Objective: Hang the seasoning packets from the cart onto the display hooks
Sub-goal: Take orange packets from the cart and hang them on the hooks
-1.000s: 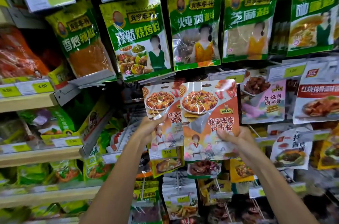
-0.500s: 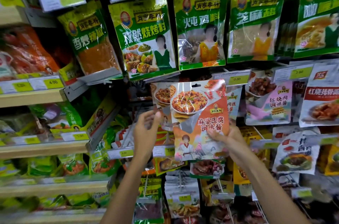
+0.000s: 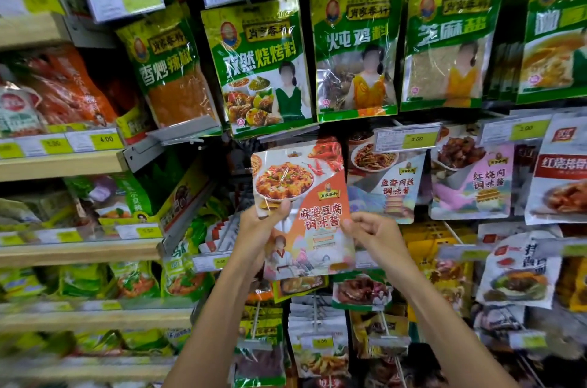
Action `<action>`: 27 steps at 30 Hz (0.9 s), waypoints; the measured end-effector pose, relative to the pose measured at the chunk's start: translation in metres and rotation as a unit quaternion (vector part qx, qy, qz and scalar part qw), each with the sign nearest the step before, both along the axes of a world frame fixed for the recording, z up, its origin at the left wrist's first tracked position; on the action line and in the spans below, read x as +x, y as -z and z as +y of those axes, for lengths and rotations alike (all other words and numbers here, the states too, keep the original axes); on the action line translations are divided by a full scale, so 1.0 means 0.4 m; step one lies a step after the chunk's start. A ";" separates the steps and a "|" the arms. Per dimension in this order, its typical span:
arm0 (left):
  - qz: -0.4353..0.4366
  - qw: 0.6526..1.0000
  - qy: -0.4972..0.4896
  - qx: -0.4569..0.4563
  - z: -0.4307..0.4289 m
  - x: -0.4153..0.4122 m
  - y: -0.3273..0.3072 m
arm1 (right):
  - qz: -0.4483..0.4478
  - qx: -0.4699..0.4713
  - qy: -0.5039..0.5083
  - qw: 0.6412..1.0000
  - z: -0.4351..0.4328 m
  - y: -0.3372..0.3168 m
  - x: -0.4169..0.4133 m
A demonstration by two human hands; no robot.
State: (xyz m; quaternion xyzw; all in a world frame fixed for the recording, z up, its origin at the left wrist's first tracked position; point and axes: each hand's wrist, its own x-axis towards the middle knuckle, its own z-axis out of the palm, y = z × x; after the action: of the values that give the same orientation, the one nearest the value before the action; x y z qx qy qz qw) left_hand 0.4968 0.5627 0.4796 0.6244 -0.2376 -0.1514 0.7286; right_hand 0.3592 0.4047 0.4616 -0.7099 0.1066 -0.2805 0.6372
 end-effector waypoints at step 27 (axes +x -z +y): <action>0.039 0.999 0.019 0.014 -0.083 0.117 0.009 | -0.082 -0.563 0.364 0.737 -0.171 -0.189 0.040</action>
State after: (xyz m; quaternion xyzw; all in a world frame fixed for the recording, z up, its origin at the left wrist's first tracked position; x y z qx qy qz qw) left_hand 0.5437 0.5295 0.4759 0.6232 -0.2189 -0.1931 0.7256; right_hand 0.3751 0.3362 0.5372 -0.8204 0.1264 -0.5572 -0.0233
